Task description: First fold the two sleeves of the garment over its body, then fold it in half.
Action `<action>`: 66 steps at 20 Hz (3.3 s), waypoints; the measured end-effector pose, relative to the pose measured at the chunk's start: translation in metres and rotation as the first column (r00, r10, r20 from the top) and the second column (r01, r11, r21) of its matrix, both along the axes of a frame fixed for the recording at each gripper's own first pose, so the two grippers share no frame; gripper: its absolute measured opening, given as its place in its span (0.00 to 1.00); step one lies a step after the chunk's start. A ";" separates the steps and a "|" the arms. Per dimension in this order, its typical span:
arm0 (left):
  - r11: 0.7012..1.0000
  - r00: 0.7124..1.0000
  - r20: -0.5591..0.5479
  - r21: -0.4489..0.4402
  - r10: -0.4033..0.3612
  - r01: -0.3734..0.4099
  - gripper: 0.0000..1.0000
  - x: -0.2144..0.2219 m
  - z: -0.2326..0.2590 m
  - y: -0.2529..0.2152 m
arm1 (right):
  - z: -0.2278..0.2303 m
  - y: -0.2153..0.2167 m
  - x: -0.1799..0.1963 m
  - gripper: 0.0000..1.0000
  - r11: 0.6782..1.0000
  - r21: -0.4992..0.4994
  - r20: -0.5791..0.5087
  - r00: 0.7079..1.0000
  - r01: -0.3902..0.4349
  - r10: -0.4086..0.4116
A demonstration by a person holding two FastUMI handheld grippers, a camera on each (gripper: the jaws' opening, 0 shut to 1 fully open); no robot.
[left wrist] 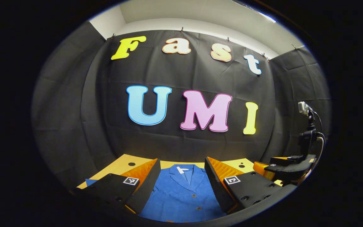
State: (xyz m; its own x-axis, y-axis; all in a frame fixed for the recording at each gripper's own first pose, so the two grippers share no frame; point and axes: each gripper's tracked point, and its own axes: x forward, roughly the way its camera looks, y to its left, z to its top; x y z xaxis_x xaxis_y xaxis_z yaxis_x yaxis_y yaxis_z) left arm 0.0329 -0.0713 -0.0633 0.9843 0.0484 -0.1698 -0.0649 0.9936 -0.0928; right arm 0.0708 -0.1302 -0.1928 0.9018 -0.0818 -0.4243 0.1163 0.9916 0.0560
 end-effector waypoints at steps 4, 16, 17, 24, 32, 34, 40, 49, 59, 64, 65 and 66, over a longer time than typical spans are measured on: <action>1.000 1.000 -0.002 0.017 -0.005 0.005 0.81 0.021 -0.004 -0.022 | -0.045 -0.046 0.015 1.00 0.997 0.031 -0.088 0.994 0.069 -0.066; 0.995 0.995 -0.077 0.064 -0.071 0.076 0.81 0.054 -0.026 -0.068 | -0.189 -0.218 -0.010 1.00 0.927 -0.063 -0.429 0.829 0.369 -0.359; 0.994 0.994 -0.083 0.072 -0.076 0.082 0.81 0.057 -0.027 -0.069 | -0.197 -0.232 -0.015 1.00 0.918 -0.077 -0.445 0.811 0.389 -0.381; 0.990 0.984 -0.134 0.060 -0.118 0.127 0.81 0.070 -0.040 -0.090 | -0.268 -0.298 -0.043 1.00 0.832 -0.083 -0.607 0.634 0.549 -0.479; 0.982 0.977 -0.143 0.074 -0.161 0.172 0.81 0.072 -0.044 -0.106 | -0.295 -0.316 -0.053 1.00 0.750 -0.004 -0.679 0.549 0.662 -0.488; 0.984 0.977 -0.147 0.068 -0.153 0.164 0.81 0.070 -0.044 -0.104 | -0.298 -0.311 -0.057 0.95 0.779 -0.030 -0.684 0.555 0.627 -0.473; 0.985 0.976 -0.161 0.069 -0.148 0.161 0.81 0.063 -0.050 -0.103 | -0.300 -0.311 -0.053 0.93 0.831 -0.035 -0.671 0.603 0.556 -0.432; 0.989 0.979 -0.166 0.065 -0.118 0.130 0.81 0.058 -0.049 -0.097 | -0.306 -0.311 -0.044 0.26 0.736 0.076 -0.714 0.552 0.673 -0.430; 0.989 0.977 -0.180 0.074 -0.114 0.129 0.81 0.059 -0.055 -0.098 | -0.276 -0.291 -0.016 0.01 0.811 0.139 -0.636 0.679 0.569 -0.367; 0.992 0.979 -0.180 0.064 -0.098 0.111 0.81 0.056 -0.057 -0.092 | -0.232 -0.250 0.028 0.00 0.858 0.205 -0.565 0.773 0.470 -0.289; 0.992 0.980 -0.178 0.067 -0.090 0.104 0.81 0.056 -0.057 -0.089 | -0.220 -0.236 0.037 0.01 0.871 0.218 -0.552 0.791 0.441 -0.262; 0.993 0.981 -0.178 0.071 -0.081 0.095 0.81 0.056 -0.058 -0.085 | -0.212 -0.223 0.049 0.01 0.883 0.228 -0.537 0.810 0.409 -0.237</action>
State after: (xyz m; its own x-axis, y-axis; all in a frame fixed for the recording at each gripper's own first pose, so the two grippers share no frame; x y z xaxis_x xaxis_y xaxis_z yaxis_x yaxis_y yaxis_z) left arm 0.0888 -0.1561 -0.1211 0.9408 -0.0170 -0.3386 0.0149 0.9999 -0.0088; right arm 0.1200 -0.3527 -0.4052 0.5188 -0.1142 -0.8472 0.5237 0.8257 0.2094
